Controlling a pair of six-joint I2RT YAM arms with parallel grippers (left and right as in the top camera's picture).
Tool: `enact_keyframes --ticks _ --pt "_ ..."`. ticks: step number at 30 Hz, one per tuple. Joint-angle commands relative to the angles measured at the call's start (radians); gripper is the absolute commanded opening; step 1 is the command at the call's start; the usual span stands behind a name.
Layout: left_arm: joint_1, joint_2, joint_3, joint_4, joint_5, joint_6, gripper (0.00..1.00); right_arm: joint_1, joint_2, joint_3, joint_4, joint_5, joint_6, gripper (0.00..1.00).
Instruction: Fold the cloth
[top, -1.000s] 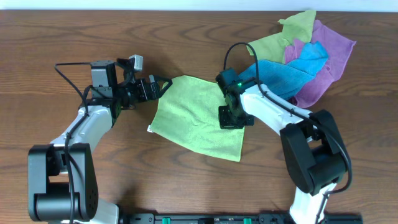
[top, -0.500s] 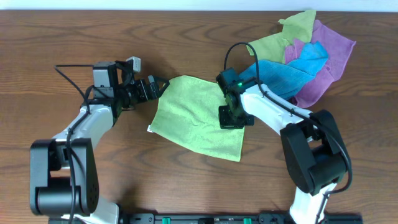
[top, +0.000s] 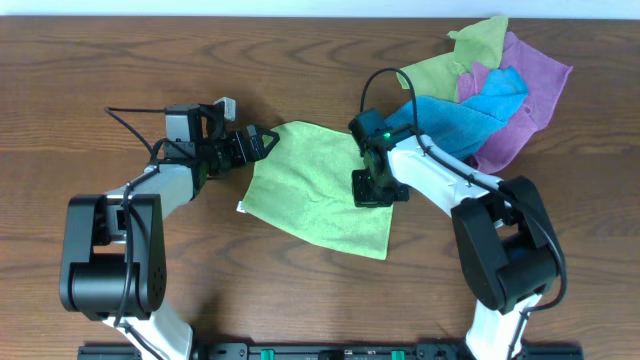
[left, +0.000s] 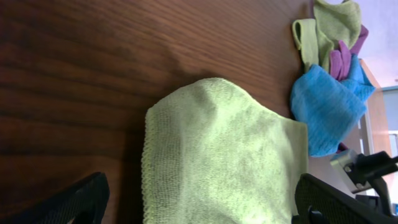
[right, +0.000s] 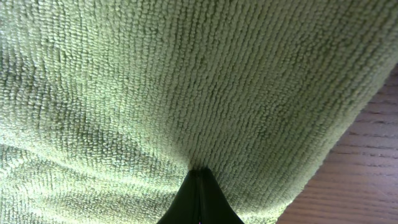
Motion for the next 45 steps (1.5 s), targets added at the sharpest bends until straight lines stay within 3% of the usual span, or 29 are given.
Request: enact_keyframes --ticks 1,16,23,28,45 --pt "0.0 0.018 0.014 0.016 -0.013 -0.006 0.96 0.004 0.05 -0.05 -0.008 -0.054 -0.013 0.01" --pt "-0.017 0.065 0.021 0.025 -0.014 -0.058 0.96 0.004 0.05 -0.05 0.002 -0.076 -0.019 0.01" --pt "-0.038 0.121 0.021 0.118 0.002 -0.139 0.96 0.004 0.05 -0.05 0.002 -0.076 -0.027 0.01" --pt "-0.048 0.192 0.048 0.19 0.059 -0.216 0.96 0.004 0.05 -0.05 0.003 -0.076 -0.029 0.01" --pt "-0.05 0.245 0.307 0.193 0.345 -0.233 1.0 0.004 0.05 -0.05 0.003 -0.075 -0.037 0.01"
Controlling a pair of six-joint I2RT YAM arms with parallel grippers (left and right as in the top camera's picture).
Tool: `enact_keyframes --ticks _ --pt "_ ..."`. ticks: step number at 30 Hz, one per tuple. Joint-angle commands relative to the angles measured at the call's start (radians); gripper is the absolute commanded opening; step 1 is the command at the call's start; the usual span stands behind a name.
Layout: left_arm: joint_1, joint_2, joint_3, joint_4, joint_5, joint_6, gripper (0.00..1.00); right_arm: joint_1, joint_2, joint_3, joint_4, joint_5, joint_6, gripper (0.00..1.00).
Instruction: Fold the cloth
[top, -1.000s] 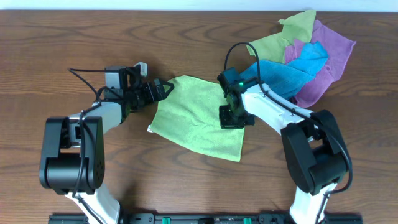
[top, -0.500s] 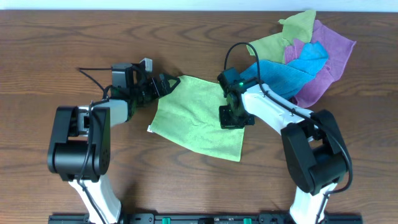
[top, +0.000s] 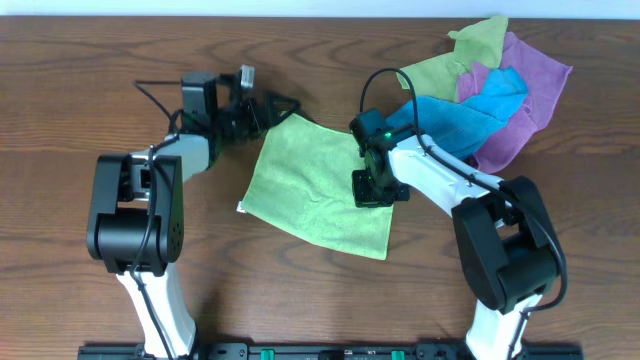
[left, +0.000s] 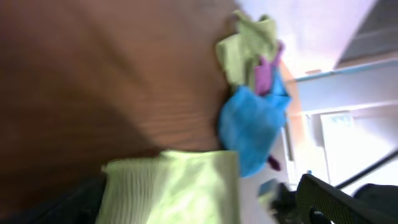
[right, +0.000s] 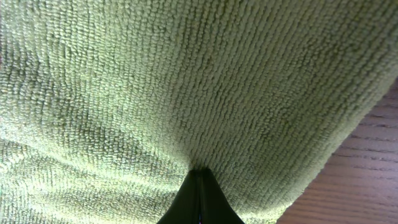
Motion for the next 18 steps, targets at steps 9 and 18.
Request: enact_keyframes --ticks 9,18 --pt "-0.004 0.007 0.051 -0.025 0.111 0.004 0.95 0.008 0.05 -0.049 -0.003 -0.065 -0.014 0.01" --pt "-0.004 0.007 0.051 -0.204 0.042 0.158 0.93 0.006 -0.045 0.003 -0.039 -0.065 -0.055 0.01"
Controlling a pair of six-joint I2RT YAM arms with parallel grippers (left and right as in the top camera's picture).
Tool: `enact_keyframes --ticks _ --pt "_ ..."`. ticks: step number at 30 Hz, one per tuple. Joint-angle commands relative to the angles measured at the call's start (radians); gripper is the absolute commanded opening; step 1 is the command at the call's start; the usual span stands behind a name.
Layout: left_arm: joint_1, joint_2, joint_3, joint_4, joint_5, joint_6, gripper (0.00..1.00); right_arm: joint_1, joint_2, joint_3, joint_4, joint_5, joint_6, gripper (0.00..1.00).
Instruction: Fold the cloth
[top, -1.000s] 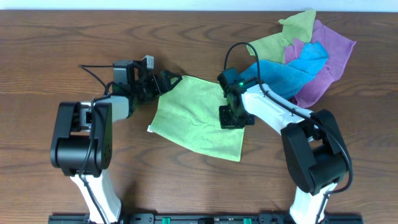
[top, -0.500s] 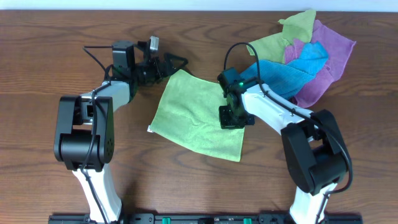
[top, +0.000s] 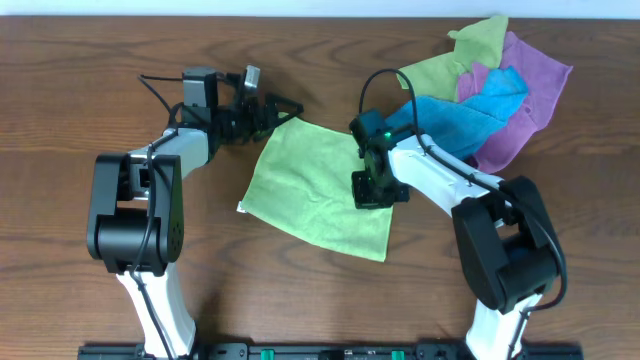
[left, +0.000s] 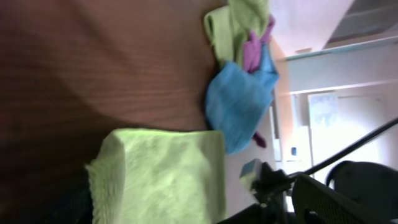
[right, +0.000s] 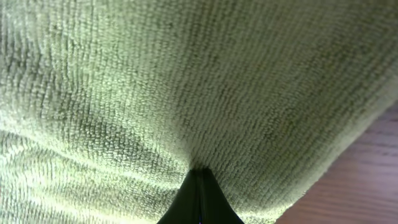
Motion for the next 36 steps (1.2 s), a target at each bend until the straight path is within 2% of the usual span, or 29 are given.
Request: enact_keyframes --ticks 1,4,6,8,10,12,17,24,28,30,36 --pt "-0.004 0.007 0.015 -0.027 -0.037 0.078 0.93 0.005 -0.069 0.005 -0.008 -0.04 -0.04 0.01" --pt "-0.004 0.007 0.015 -0.029 -0.043 0.079 0.94 0.003 -0.162 0.008 -0.008 -0.033 -0.055 0.04" --pt "-0.004 0.007 0.015 -0.041 -0.066 0.078 0.93 -0.008 -0.235 0.008 -0.007 -0.029 -0.054 0.27" --pt "-0.004 0.007 0.015 -0.053 -0.085 0.079 0.89 -0.029 -0.292 0.008 -0.004 -0.029 -0.054 0.36" --pt "-0.005 0.007 0.015 -0.055 -0.089 0.079 0.86 -0.062 -0.339 0.008 0.003 -0.029 -0.06 0.53" --pt "-0.005 0.007 0.015 -0.055 -0.091 0.079 0.85 -0.098 -0.359 0.008 0.009 -0.029 -0.075 0.59" --pt "-0.005 0.007 0.015 -0.066 -0.131 0.087 0.77 -0.198 -0.34 0.005 0.011 -0.092 -0.096 0.56" --pt "-0.008 0.007 0.015 -0.108 -0.222 0.131 0.67 -0.231 -0.33 0.005 0.013 -0.109 -0.096 0.49" --pt "-0.018 0.007 0.015 -0.13 -0.257 0.158 0.54 -0.23 -0.33 0.005 0.013 -0.109 -0.096 0.45" --pt "-0.022 0.007 0.015 -0.156 -0.296 0.164 0.41 -0.23 -0.33 0.005 0.014 -0.109 -0.096 0.41" --pt "-0.027 0.007 0.015 -0.172 -0.303 0.182 0.15 -0.23 -0.323 0.003 0.041 -0.108 -0.104 0.45"
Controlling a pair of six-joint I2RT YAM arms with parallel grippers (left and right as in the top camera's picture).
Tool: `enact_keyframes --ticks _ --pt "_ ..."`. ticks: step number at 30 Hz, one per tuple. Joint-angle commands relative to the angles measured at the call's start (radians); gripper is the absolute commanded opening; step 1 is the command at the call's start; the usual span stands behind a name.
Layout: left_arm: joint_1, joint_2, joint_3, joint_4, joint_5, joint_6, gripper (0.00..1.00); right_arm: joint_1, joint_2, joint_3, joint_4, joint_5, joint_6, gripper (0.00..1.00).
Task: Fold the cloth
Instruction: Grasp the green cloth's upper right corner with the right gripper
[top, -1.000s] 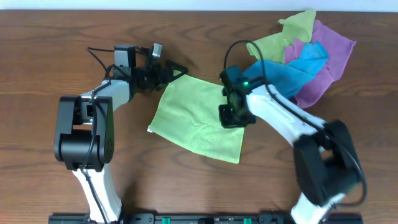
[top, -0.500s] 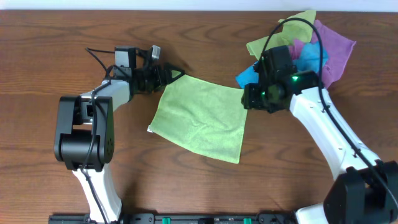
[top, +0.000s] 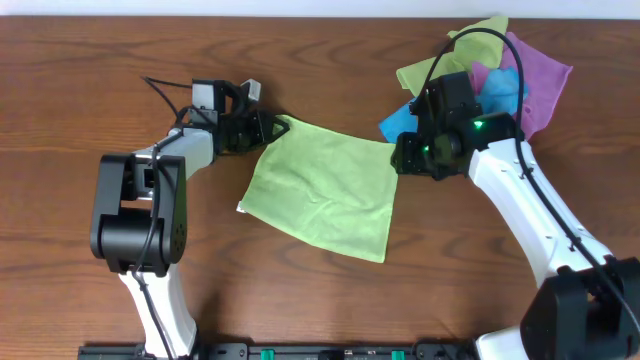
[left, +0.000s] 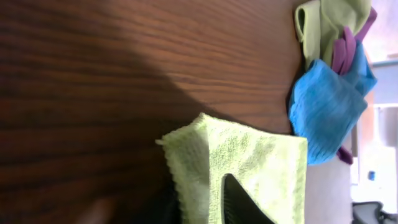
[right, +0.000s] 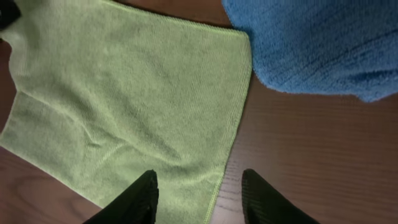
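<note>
A light green cloth (top: 320, 190) lies spread flat in the middle of the brown table (top: 80, 250). My left gripper (top: 270, 127) is shut on its far left corner (left: 205, 146), with one black finger (left: 239, 200) lying on top of the fabric. My right gripper (top: 402, 158) hangs open above the cloth's far right corner. In the right wrist view the gripper (right: 200, 186) has its fingers spread over the cloth's right edge (right: 239, 118), with nothing between them.
A pile of other cloths sits at the back right: blue (top: 500, 90), purple (top: 535, 75) and light green (top: 450, 60). The blue cloth (right: 323, 43) lies just beyond the green cloth's far right corner. The right arm reaches in from the lower right.
My right gripper, which was shut down on the cloth's right side, has let go, opened and now sits raised over the far right corner. My left gripper has shut on the far left corner.
At first my left gripper was open just left of the cloth's far corner while the right pinned the cloth's right side, shut. The left then stood open at that corner from the far side. Now the left holds the corner and the right is off the cloth.
</note>
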Motion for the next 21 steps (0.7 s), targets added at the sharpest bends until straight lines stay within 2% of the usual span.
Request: enact_keyframes --ticks 1,4,9,14,21 --pt "-0.001 0.007 0.013 0.0 -0.024 0.026 0.09 -0.005 0.026 0.0 0.022 -0.012 -0.015 0.45" --pt "-0.001 0.007 0.013 -0.004 -0.023 0.026 0.05 -0.008 0.054 -0.003 0.035 -0.011 -0.027 0.46" --pt "-0.001 0.007 0.013 -0.007 -0.022 0.025 0.06 -0.035 0.147 -0.003 0.072 -0.013 -0.032 0.5" --pt "-0.001 0.007 0.013 -0.008 -0.021 0.025 0.06 -0.045 0.241 -0.003 0.146 -0.025 -0.04 0.43" --pt "0.006 0.007 0.013 -0.04 -0.019 0.026 0.05 -0.045 0.274 -0.003 0.209 -0.032 -0.04 0.42"
